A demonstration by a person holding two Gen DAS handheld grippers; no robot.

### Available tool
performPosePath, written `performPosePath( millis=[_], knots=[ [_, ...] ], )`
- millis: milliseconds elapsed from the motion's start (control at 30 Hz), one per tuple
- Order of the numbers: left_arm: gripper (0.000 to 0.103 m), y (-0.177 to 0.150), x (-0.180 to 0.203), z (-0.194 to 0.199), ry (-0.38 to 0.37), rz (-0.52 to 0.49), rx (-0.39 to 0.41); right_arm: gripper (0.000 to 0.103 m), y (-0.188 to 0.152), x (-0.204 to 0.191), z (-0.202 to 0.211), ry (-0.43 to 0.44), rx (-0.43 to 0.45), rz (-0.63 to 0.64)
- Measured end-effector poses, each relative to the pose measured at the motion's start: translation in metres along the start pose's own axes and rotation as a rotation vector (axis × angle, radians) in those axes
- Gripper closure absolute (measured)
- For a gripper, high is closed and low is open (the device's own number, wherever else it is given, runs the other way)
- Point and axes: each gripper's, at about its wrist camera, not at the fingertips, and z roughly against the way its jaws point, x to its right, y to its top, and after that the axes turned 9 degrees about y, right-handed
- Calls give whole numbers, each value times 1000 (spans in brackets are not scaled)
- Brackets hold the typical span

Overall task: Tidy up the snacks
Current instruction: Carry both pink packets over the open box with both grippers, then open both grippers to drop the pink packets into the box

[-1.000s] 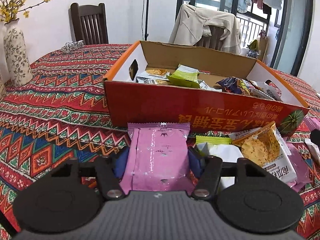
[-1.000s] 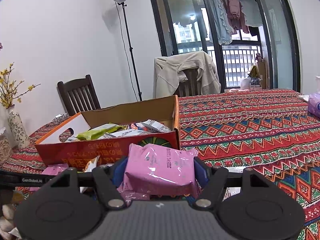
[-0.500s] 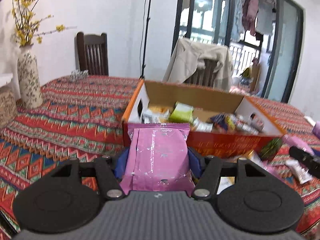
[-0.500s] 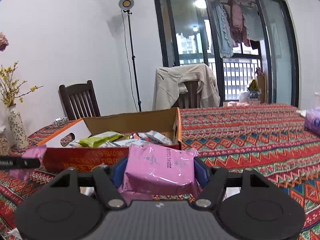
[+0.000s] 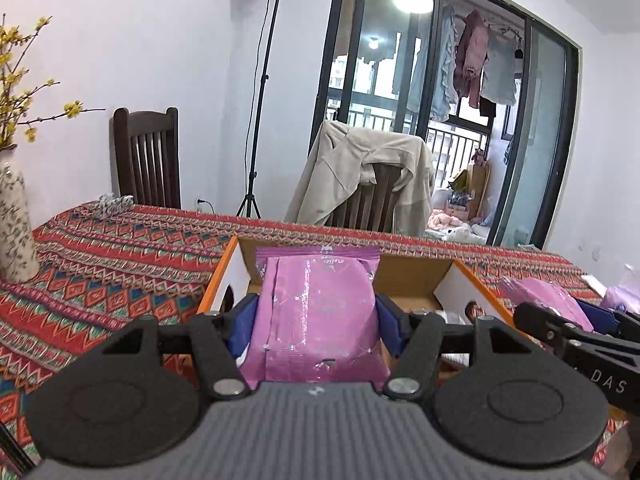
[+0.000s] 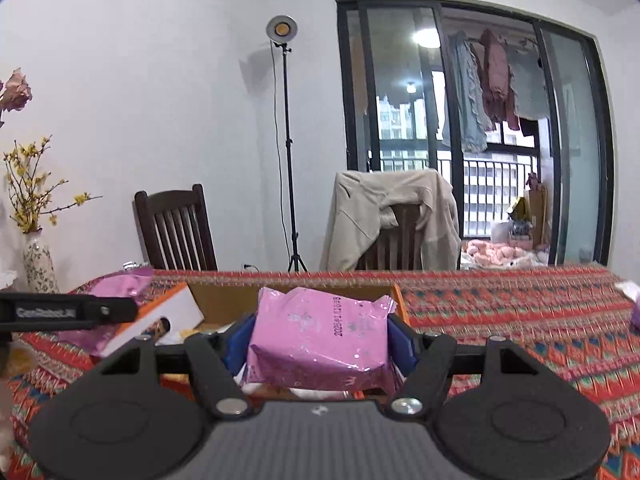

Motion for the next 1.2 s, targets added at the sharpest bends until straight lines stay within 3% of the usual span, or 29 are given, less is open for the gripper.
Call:
performPosePath(
  millis=[400, 833, 867, 933, 1000, 1067, 1200],
  knots=[
    [40, 6, 3, -56, 81, 31, 35, 35, 11, -3, -72, -29, 5, 3],
    [39, -14, -4, -76, 46, 3, 12, 32, -13, 13, -93, -19, -62, -23],
    [36, -14, -5, -75, 48, 10, 17, 28, -13, 14, -94, -21, -67, -24],
    [18, -15, -7, -73, 61, 26, 33, 28, -14, 17, -93, -22, -65, -35],
    [7, -15, -10, -68, 76, 37, 62, 20, -13, 20, -89, -17, -57, -55],
    [0, -16, -9, -65, 87, 41, 82, 5, -13, 23, -86, -12, -43, -73],
    [0, -17, -8, -64, 98, 40, 95, 0, -14, 26, -85, -17, -37, -85]
  ],
)
